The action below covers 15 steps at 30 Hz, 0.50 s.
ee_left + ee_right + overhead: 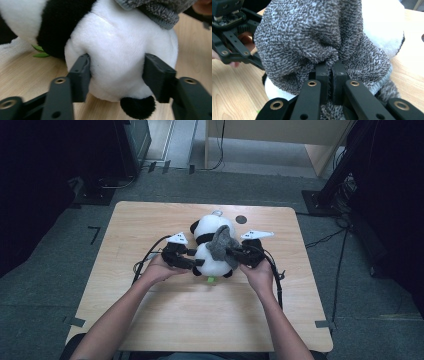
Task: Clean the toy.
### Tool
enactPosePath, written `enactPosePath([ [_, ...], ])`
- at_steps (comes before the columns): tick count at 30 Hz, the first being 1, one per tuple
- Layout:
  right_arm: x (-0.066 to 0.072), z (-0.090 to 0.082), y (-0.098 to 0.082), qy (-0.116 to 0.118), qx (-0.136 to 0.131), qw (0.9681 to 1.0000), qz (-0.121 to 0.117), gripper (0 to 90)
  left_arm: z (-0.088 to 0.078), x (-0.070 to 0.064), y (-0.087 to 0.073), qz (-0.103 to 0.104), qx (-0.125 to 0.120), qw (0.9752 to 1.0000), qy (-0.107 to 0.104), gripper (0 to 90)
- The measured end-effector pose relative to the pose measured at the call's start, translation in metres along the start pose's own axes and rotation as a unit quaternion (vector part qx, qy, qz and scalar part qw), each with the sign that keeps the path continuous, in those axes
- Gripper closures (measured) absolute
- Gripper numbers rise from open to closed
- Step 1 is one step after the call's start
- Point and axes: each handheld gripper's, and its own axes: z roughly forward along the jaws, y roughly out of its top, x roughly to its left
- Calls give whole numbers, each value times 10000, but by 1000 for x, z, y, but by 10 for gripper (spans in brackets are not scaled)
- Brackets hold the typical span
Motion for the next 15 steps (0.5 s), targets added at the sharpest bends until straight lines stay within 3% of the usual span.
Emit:
enactPosePath([
  [2, 1, 2, 2, -37, -17, 10000, -21, 877, 1, -3, -2, -58, -92, 9998, 140, 507],
  [5, 3, 2, 3, -41, -101, 9999, 15, 876, 0, -8, -1, 89, -73, 9995, 306, 643],
  [7, 3, 0, 3, -73, -140, 9999, 3, 876, -2, -10, 0, 11, -112, 9995, 297, 723],
  [13, 11, -32, 13, 49, -549, 9985, 25, 875, -13, -8, 11, -621, -123, 9980, 22, 771],
  [15, 19, -44, 17, 127, -694, 9975, -89, 875, -18, -8, 16, -836, -256, 9961, 85, 767],
])
